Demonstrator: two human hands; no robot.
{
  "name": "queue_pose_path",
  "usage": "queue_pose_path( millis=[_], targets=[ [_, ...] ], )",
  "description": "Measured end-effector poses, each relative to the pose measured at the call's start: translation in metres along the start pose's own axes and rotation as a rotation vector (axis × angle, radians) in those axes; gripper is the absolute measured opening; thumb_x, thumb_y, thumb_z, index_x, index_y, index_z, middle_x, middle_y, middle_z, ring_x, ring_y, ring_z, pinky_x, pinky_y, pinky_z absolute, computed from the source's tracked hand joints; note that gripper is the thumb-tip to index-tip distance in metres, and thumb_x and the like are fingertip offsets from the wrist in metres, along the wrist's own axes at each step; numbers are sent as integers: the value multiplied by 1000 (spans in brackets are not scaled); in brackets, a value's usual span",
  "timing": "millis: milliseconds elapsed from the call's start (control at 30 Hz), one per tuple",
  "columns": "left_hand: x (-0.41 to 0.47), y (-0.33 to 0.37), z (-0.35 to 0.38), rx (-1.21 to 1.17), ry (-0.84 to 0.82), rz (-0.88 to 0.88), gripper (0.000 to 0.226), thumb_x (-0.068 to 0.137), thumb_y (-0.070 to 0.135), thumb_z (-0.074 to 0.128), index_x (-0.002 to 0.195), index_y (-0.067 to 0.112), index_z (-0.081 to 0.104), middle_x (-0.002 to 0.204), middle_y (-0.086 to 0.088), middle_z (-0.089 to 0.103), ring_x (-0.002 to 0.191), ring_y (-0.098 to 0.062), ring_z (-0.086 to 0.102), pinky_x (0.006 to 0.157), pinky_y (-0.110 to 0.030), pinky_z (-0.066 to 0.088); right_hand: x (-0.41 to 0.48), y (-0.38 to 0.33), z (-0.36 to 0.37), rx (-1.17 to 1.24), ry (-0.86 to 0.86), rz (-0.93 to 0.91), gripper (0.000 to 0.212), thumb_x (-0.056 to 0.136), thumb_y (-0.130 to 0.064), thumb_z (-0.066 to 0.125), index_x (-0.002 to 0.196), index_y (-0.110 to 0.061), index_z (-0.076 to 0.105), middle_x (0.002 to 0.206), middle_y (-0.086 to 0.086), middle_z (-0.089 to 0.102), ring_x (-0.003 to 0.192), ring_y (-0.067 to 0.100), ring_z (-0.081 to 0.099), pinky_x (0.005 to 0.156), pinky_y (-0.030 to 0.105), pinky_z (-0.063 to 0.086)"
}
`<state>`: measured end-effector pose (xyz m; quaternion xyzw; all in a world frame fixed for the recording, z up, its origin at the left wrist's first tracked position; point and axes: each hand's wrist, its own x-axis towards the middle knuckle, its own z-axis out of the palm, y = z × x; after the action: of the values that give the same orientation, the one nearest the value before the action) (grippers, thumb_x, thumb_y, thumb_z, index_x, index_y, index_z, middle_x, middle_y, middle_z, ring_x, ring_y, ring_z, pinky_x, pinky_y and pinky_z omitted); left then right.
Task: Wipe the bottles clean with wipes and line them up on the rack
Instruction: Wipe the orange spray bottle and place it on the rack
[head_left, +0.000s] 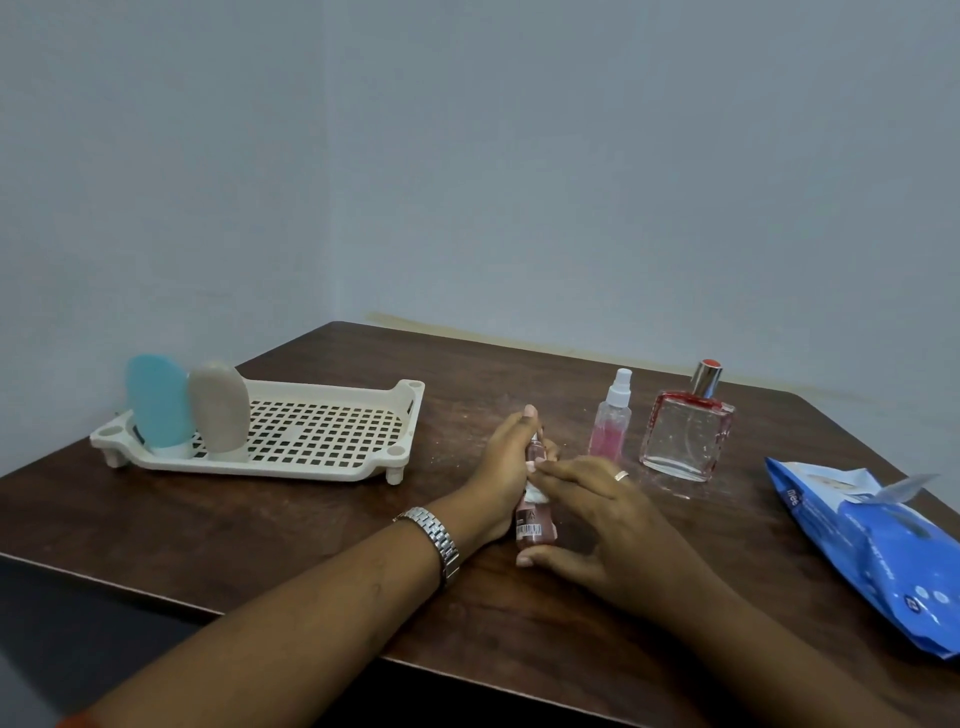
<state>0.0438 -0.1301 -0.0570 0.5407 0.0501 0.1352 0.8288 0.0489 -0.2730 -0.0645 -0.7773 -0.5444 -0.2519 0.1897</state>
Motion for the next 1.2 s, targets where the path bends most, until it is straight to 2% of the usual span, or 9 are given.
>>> queue_pose_path(
  millis=[200, 333, 433, 533, 633, 733, 900, 1033, 1200],
  targets=[
    [6, -2, 0, -35, 51, -28, 35, 104, 32, 35, 75, 13, 42, 52, -4, 47, 50, -15, 42, 48, -24, 35, 0, -4, 1, -58, 16, -106, 39, 86, -40, 57, 110, -12, 67, 109, -1, 66, 102, 12, 58, 91, 19, 44],
    [8, -3, -1, -37, 52, -33, 36, 103, 33, 35, 74, 13, 44, 49, -2, 49, 50, -15, 40, 47, -23, 33, -1, -10, 2, -111, 52, -199, 26, 89, -29, 56, 101, -9, 68, 101, 1, 66, 92, 16, 61, 85, 24, 47],
    [9, -4, -1, -48, 33, -28, 37, 103, 33, 35, 73, 14, 43, 47, -1, 48, 48, -14, 41, 48, -25, 33, -3, -8, 2, -120, 54, -161, 31, 89, -32, 57, 106, -10, 67, 106, 1, 65, 97, 16, 60, 86, 25, 49],
    [9, -4, -1, -88, 8, -34, 37, 103, 33, 35, 73, 13, 43, 48, -2, 48, 49, -14, 41, 52, -26, 34, -3, -6, 4, -117, 53, -119, 41, 86, -38, 56, 112, -8, 65, 111, 3, 63, 105, 16, 56, 94, 23, 44],
    [8, -3, -1, -117, 3, -50, 37, 103, 31, 36, 72, 12, 45, 49, -2, 48, 44, -11, 43, 45, -20, 37, 0, -5, 6, -107, 20, -40, 60, 83, -49, 54, 124, -6, 58, 123, 6, 58, 114, 16, 50, 100, 25, 41],
    [7, -2, 0, -117, 13, -43, 38, 103, 29, 37, 70, 12, 46, 52, 0, 51, 44, -9, 48, 47, -20, 42, 1, -1, 6, -43, -13, 61, 78, 80, -60, 53, 136, -7, 47, 137, 5, 48, 124, 16, 43, 103, 27, 37],
    [5, -1, 1, -110, 12, -46, 37, 103, 30, 37, 72, 12, 47, 52, 0, 52, 45, -10, 51, 47, -20, 44, 2, 3, 6, 62, -29, 92, 81, 76, -64, 54, 140, -15, 44, 137, -2, 43, 125, 10, 38, 102, 26, 35],
    [6, -2, 0, -99, 21, -27, 37, 103, 29, 36, 72, 12, 46, 52, 0, 49, 46, -10, 46, 49, -22, 40, 1, 1, 4, 87, -10, 101, 78, 74, -64, 57, 136, -17, 48, 132, -4, 50, 118, 7, 44, 99, 24, 39],
    [7, -3, -1, -99, 47, -20, 36, 102, 30, 38, 72, 14, 47, 54, 0, 49, 44, -8, 47, 48, -21, 40, 0, -1, 2, 79, -7, 111, 77, 74, -64, 55, 133, -16, 46, 127, -4, 55, 113, 4, 46, 96, 15, 32]
  ],
)
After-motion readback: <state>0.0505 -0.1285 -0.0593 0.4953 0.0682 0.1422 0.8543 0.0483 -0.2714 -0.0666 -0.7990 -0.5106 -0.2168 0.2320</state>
